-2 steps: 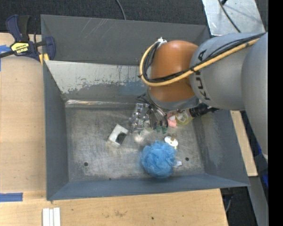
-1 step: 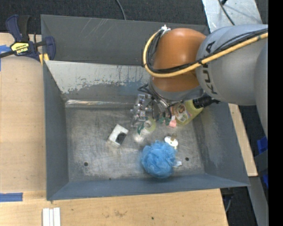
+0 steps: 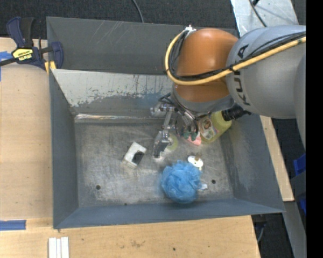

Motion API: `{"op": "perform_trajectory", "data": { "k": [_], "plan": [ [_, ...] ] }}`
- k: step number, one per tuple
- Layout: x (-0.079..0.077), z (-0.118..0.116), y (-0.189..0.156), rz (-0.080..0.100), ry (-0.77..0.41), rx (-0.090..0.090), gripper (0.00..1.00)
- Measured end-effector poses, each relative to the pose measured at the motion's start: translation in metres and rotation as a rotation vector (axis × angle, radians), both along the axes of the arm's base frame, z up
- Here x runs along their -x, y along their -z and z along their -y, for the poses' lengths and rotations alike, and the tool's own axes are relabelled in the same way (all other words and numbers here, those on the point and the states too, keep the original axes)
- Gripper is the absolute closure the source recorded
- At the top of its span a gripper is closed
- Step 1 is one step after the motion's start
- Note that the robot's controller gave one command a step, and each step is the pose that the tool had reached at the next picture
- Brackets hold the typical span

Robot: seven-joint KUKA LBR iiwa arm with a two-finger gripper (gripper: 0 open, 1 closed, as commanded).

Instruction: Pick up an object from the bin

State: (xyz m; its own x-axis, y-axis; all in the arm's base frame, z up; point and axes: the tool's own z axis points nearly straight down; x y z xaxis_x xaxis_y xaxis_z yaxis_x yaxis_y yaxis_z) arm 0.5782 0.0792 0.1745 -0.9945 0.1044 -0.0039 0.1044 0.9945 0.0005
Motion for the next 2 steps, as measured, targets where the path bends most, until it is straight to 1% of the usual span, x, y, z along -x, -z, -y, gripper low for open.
{"op": "perform_trajectory", "data": {
  "k": [1,2],
  "plan": [
    [0.000,0.000,0.000,0.000,0.000,0.000,0.00],
    [-0.025,0.007,0.085,-0.001,-0.138,0.001,1.00]
  ]
}}
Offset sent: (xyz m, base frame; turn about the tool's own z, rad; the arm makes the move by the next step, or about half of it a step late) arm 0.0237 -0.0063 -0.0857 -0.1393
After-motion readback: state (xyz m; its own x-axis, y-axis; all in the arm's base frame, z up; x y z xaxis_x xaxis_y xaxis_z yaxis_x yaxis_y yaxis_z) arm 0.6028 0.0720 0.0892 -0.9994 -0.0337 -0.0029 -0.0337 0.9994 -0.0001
